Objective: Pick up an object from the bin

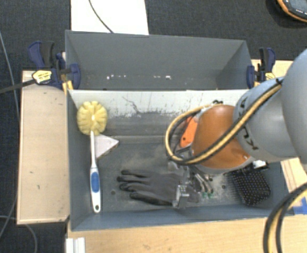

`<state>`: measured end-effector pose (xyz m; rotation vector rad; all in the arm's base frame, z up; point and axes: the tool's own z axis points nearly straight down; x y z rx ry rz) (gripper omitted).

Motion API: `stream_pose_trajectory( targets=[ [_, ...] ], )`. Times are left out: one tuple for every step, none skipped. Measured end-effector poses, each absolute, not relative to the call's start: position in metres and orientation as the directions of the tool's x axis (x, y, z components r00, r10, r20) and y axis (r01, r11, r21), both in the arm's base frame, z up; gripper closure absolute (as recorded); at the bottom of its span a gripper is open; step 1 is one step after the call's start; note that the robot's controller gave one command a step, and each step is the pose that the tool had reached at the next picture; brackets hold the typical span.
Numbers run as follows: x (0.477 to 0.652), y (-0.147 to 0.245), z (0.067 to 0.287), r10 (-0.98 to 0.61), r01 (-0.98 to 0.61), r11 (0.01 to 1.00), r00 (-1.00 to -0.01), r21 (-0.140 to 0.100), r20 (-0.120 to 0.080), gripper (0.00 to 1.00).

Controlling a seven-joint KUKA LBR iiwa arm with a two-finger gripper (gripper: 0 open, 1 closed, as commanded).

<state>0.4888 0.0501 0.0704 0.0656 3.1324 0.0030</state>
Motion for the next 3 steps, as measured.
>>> stream_pose_trajectory(
  targets=[
    [0.5077,0.0386,0.0669,-0.144,-0.144,0.99,-0.99,0.004,0.002,1.0],
    [0.5077,0.0386,0.0669,-0.144,-0.144,0.99,-0.99,0.004,0.002,1.0],
    [0.5058,0.0384,0.0729,-0.144,-0.144,0.99,-0.99,0.004,0.007,1.0]
  ],
)
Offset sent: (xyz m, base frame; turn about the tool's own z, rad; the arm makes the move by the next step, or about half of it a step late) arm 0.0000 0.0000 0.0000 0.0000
